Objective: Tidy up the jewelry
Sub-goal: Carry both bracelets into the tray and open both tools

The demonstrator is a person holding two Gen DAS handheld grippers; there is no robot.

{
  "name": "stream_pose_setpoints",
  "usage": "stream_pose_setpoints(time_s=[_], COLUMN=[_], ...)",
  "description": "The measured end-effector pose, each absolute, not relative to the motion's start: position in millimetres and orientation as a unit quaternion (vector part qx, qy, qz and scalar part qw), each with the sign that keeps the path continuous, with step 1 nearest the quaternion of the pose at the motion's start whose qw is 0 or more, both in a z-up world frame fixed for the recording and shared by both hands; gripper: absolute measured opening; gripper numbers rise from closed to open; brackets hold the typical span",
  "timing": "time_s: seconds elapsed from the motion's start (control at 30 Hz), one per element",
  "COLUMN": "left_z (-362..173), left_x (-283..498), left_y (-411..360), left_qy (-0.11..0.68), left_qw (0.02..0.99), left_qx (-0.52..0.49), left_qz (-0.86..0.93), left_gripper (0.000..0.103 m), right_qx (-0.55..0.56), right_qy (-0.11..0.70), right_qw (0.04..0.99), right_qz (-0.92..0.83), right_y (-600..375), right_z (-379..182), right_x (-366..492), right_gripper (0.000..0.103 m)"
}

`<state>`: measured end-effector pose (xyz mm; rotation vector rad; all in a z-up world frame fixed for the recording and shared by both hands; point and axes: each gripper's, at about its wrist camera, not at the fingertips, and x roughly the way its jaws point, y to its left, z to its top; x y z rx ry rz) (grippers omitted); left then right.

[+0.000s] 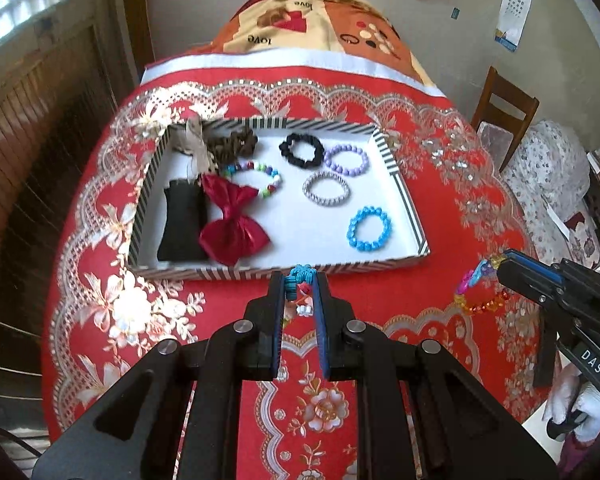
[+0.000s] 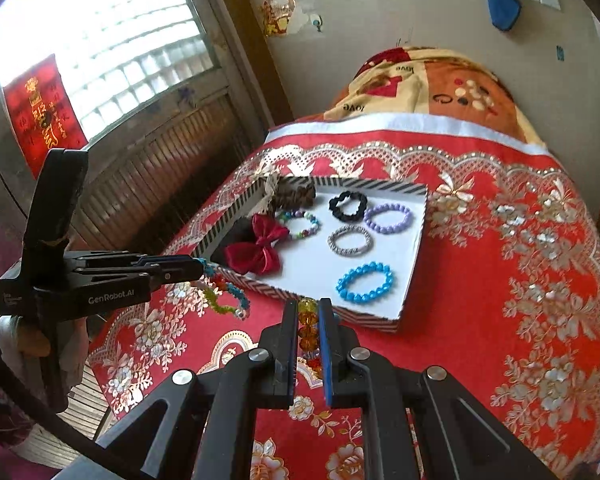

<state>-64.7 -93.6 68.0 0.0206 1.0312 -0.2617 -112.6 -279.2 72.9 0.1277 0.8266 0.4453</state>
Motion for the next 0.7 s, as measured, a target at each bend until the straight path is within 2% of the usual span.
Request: stream_pose_setpoints(time_s=[0.7], left_z=[72.0], left_x=[-28.0], left_y=[-106.3], left_qy=[0.481], left_qw=[0.869], left_qx=[0.031], left_qz=[-0.114], left_gripper=[0.013], right_qx=[0.055], right_qy=[0.389], right_qw=[0.896], right_qz=[0.207], right_y=[-283.4], right_z=[87.5], right_x=[-85.1], right_gripper=[0.009])
